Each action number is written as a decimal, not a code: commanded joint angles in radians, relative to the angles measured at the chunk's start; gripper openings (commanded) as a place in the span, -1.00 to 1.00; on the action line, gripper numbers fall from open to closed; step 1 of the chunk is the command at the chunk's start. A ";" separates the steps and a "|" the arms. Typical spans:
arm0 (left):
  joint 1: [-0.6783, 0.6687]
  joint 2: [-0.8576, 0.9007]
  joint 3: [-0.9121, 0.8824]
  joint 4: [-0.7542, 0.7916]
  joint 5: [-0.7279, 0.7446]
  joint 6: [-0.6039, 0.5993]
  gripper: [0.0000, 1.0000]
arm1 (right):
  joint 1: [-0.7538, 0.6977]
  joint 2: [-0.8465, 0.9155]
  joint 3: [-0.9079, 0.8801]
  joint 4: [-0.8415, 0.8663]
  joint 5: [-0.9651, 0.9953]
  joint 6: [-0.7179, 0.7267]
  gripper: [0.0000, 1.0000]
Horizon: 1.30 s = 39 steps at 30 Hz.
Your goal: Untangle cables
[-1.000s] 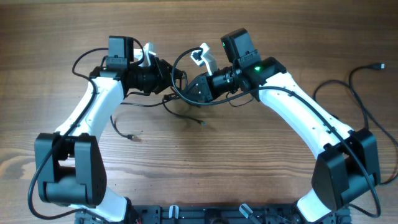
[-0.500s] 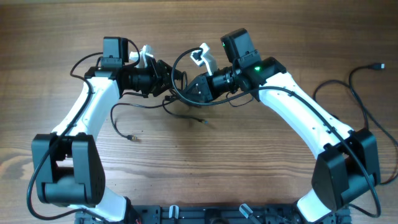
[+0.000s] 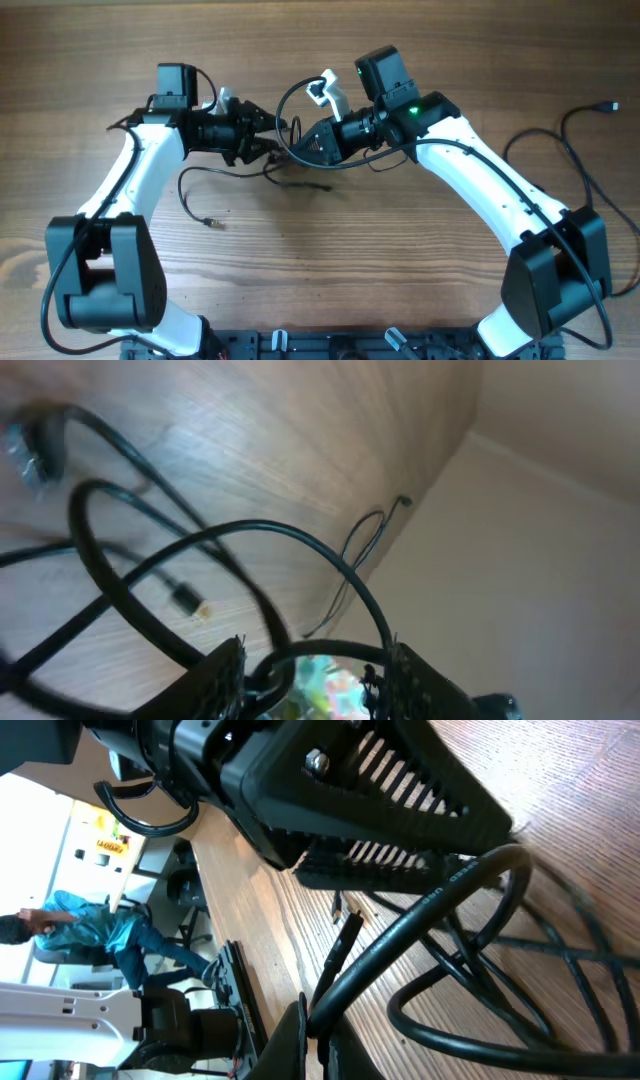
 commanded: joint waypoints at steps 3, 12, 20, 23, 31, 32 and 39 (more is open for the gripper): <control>0.003 0.011 0.006 -0.036 -0.116 -0.126 0.02 | 0.001 0.014 0.011 0.003 -0.002 -0.014 -0.91; -0.023 0.011 0.006 -0.100 -0.124 -0.222 0.19 | 0.001 0.014 0.011 -0.002 -0.002 -0.014 -0.91; -0.023 0.011 0.006 -0.103 -0.072 -0.222 0.34 | 0.001 0.014 0.011 -0.008 -0.002 -0.021 -0.92; -0.024 0.011 0.006 -0.100 -0.099 -0.222 0.17 | 0.001 0.014 0.011 -0.009 -0.002 -0.021 -0.91; -0.039 0.011 0.006 -0.080 -0.234 -0.252 0.17 | 0.001 0.014 0.011 -0.008 -0.002 -0.014 -0.91; -0.050 0.011 0.006 -0.080 -0.254 -0.253 0.17 | 0.001 0.014 0.011 -0.008 -0.002 -0.014 -0.92; -0.106 0.011 0.006 -0.023 -0.402 -0.254 -0.92 | 0.001 0.014 0.011 0.001 -0.002 -0.014 -0.92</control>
